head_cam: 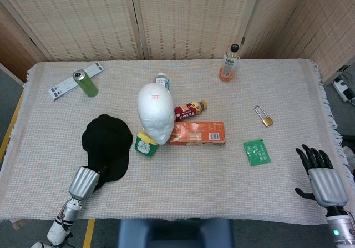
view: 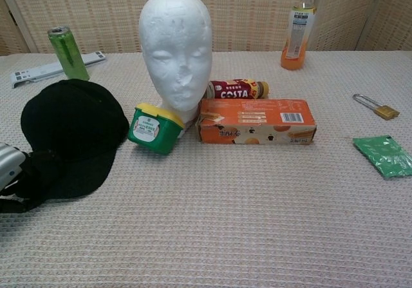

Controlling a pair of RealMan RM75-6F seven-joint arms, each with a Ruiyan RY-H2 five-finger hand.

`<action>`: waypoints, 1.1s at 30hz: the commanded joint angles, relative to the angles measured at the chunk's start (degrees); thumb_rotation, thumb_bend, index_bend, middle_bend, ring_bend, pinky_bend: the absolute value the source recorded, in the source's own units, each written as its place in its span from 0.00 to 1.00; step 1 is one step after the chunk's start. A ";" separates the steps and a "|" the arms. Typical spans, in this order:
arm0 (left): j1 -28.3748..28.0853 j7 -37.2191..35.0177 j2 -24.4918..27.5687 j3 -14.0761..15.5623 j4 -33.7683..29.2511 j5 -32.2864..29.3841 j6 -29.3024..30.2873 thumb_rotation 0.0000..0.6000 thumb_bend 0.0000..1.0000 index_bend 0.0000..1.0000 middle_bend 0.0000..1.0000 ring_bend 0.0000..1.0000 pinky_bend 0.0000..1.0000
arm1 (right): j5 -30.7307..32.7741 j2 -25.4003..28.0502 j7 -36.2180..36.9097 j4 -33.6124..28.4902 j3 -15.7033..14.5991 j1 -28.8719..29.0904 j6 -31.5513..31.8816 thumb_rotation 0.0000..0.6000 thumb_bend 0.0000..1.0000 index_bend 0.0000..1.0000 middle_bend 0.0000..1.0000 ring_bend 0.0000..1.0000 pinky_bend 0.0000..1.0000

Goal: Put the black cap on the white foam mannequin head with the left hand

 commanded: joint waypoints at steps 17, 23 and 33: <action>-7.63 -3.28 3.47 -6.42 -2.55 -6.45 8.20 1.00 0.55 0.68 1.00 0.94 0.97 | -0.74 1.15 0.96 -0.91 -0.95 0.39 -1.24 1.00 0.04 0.00 0.00 0.00 0.00; -14.67 -2.71 7.35 -11.40 -5.84 -9.75 12.82 1.00 0.56 0.69 1.00 0.94 0.97 | -0.77 1.34 1.00 -1.15 -1.17 0.56 -1.72 1.00 0.04 0.00 0.00 0.00 0.00; -24.96 3.38 13.46 -17.44 -15.67 -12.52 14.08 1.00 0.56 0.68 1.00 0.94 0.97 | -1.27 1.93 1.65 -1.66 -1.46 0.52 -1.63 1.00 0.04 0.00 0.00 0.00 0.00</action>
